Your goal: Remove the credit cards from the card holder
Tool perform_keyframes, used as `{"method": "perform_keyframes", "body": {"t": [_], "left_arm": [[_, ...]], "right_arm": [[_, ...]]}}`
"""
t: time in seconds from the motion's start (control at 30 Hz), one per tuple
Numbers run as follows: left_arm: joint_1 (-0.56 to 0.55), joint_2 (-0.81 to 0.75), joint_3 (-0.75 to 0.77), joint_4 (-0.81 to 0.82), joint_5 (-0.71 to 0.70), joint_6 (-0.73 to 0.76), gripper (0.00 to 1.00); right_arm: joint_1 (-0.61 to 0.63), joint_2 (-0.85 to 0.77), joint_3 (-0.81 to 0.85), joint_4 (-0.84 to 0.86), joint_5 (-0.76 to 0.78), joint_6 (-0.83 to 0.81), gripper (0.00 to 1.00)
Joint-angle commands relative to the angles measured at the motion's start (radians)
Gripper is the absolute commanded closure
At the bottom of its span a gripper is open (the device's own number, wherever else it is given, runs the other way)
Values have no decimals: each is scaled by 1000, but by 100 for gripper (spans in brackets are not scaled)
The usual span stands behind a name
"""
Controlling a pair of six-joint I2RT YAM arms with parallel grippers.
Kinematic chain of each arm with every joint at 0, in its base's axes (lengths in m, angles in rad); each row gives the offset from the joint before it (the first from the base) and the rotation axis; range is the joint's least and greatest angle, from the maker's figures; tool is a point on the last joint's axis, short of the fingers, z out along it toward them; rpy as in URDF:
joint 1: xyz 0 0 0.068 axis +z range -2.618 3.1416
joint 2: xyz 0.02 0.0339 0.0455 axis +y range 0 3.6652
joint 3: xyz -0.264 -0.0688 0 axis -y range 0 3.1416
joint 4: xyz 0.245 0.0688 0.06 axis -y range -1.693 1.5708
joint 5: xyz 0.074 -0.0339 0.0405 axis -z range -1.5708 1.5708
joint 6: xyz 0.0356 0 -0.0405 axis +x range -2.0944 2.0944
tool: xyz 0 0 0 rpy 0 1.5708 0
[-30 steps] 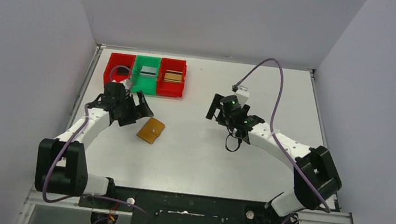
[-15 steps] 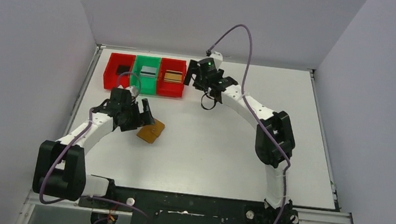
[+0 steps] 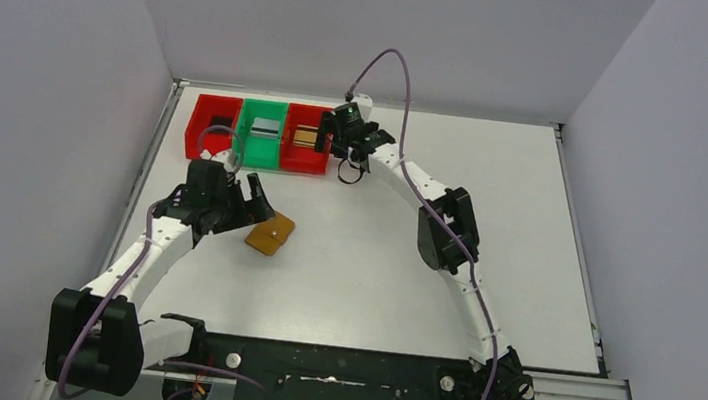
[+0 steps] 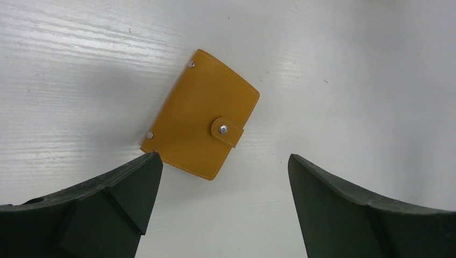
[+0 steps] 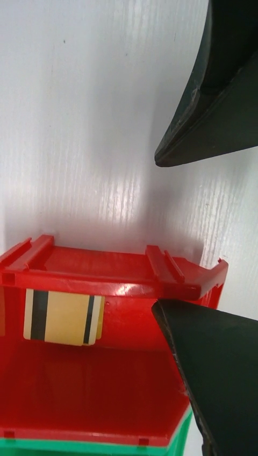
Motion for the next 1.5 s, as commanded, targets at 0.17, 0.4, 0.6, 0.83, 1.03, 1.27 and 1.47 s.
{"method": "perform_keyframes", "body": {"t": [0.17, 0.4, 0.6, 0.83, 1.03, 1.27, 1.47], "left_arm": [[-2, -45, 26, 22, -23, -10, 11], [-1, -41, 21, 21, -31, -3, 11], [-1, -36, 16, 32, -18, 0, 11], [-5, -33, 0, 58, 2, -6, 11], [-6, -31, 0, 64, 10, -5, 11], [-8, -19, -3, 71, 26, 0, 11], [-17, -10, 5, 92, 39, -11, 12]], "right_arm": [[-9, 9, 54, -25, 154, -46, 2], [-3, -117, -162, 14, 239, -9, 2], [2, -263, -388, 75, 278, -6, 1], [3, -411, -614, 108, 312, 23, 2], [-2, -541, -827, 134, 346, 73, 2], [-15, -737, -1062, 147, 390, 113, 2], [-50, -899, -1239, 162, 389, 113, 2]]}}
